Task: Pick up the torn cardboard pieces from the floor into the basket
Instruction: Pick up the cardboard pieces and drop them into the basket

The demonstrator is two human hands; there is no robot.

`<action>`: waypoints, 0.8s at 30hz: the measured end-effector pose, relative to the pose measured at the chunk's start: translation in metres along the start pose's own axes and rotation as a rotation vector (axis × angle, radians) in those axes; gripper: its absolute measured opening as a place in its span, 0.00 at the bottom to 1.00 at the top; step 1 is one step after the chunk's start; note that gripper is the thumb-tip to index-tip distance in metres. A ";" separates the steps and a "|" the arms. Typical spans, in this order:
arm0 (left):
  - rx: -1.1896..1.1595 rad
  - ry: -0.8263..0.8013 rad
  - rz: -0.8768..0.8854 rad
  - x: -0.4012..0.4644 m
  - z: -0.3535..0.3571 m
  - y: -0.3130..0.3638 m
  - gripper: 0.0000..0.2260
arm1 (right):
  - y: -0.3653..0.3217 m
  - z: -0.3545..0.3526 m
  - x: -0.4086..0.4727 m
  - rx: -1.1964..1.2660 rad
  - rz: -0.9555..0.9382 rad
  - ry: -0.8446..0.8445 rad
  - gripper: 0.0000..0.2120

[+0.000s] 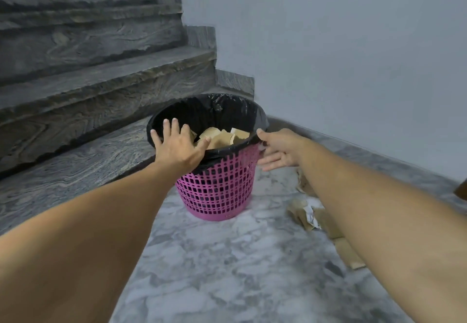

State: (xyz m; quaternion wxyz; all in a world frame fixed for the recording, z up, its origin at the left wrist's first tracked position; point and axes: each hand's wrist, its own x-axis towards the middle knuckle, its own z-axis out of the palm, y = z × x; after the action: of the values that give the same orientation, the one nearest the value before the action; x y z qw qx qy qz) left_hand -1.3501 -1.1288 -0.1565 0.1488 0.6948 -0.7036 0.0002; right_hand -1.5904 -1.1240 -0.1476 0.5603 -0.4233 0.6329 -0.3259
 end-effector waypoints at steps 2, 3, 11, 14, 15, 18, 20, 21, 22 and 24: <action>-0.017 0.089 0.133 0.005 0.003 0.029 0.32 | 0.009 -0.024 0.001 -0.066 0.023 0.015 0.27; -0.022 0.128 0.206 0.006 0.005 0.046 0.30 | 0.015 -0.036 0.001 -0.114 0.034 0.025 0.28; 0.058 0.056 0.741 0.002 0.080 0.195 0.16 | 0.105 -0.153 0.005 -0.342 0.250 0.159 0.14; 0.078 -0.268 0.666 0.000 0.127 0.226 0.17 | 0.149 -0.192 0.008 -0.359 0.323 0.199 0.11; 0.078 -0.372 0.614 -0.001 0.140 0.232 0.18 | 0.161 -0.202 0.009 -0.388 0.324 0.221 0.13; 0.098 -0.555 0.501 -0.005 0.182 0.244 0.23 | 0.196 -0.223 0.013 -0.638 0.318 0.288 0.14; 0.097 -0.640 0.436 -0.009 0.205 0.247 0.26 | 0.215 -0.228 0.018 -0.761 0.341 0.285 0.14; 0.095 -0.677 0.409 -0.009 0.218 0.249 0.28 | 0.225 -0.232 0.020 -0.805 0.366 0.271 0.15; 0.094 -0.706 0.381 -0.010 0.229 0.250 0.31 | 0.234 -0.235 0.021 -0.845 0.380 0.255 0.17; 0.101 -0.745 0.315 -0.010 0.250 0.255 0.40 | 0.250 -0.243 0.022 -0.859 0.404 0.252 0.21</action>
State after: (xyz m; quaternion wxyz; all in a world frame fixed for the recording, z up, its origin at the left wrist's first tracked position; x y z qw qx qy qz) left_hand -1.6516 -1.1616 -0.3454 -0.1524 0.5376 -0.8062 -0.1943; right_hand -1.8729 -1.0519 -0.3397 0.3062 -0.4425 0.8423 0.0311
